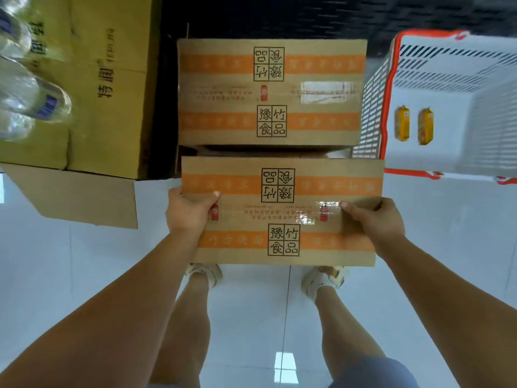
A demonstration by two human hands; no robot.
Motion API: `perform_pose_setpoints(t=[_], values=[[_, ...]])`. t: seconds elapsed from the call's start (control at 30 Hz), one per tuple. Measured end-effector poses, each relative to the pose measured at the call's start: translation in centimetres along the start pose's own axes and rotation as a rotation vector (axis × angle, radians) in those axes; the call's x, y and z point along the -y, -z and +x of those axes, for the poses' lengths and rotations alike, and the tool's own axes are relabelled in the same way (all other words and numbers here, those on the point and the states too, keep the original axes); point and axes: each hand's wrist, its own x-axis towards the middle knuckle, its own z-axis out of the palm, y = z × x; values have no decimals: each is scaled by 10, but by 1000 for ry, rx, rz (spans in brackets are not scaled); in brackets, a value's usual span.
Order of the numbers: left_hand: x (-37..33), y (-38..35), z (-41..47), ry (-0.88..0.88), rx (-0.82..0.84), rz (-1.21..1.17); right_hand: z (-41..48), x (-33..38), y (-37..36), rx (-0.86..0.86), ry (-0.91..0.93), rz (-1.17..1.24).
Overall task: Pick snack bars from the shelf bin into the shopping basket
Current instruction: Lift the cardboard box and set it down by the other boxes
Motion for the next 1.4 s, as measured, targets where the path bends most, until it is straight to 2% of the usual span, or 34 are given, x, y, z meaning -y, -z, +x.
perform_pose_setpoints(t=[0.17, 0.37, 0.43, 0.5, 0.57, 0.63, 0.77, 0.93, 1.13, 1.4], values=[[17, -16, 29, 38, 21, 33, 32, -12, -27, 66, -25, 11], [5, -17, 53, 28, 73, 83, 38, -17, -36, 146, -31, 16], [-10, -14, 57, -39, 87, 135, 36, 6, -29, 172, -2, 17], [-37, -11, 66, -137, 62, 141, 39, 43, -21, 88, 97, -1], [-72, -9, 84, -148, 24, 157, 54, 83, -15, -11, 255, 14], [-103, -8, 105, -140, 5, 201, 72, 120, -10, -35, 380, 43], [-135, -9, 146, -210, 78, 153, 112, 161, -15, 122, 355, 121], [-139, -16, 170, -151, 109, -91, 135, 178, -26, 126, 249, 192], [-151, 11, 125, -238, 42, -68, 96, 185, 10, -13, 239, 221], [-172, 99, -23, -291, 11, -226, -52, 210, 128, -69, 392, 222]])
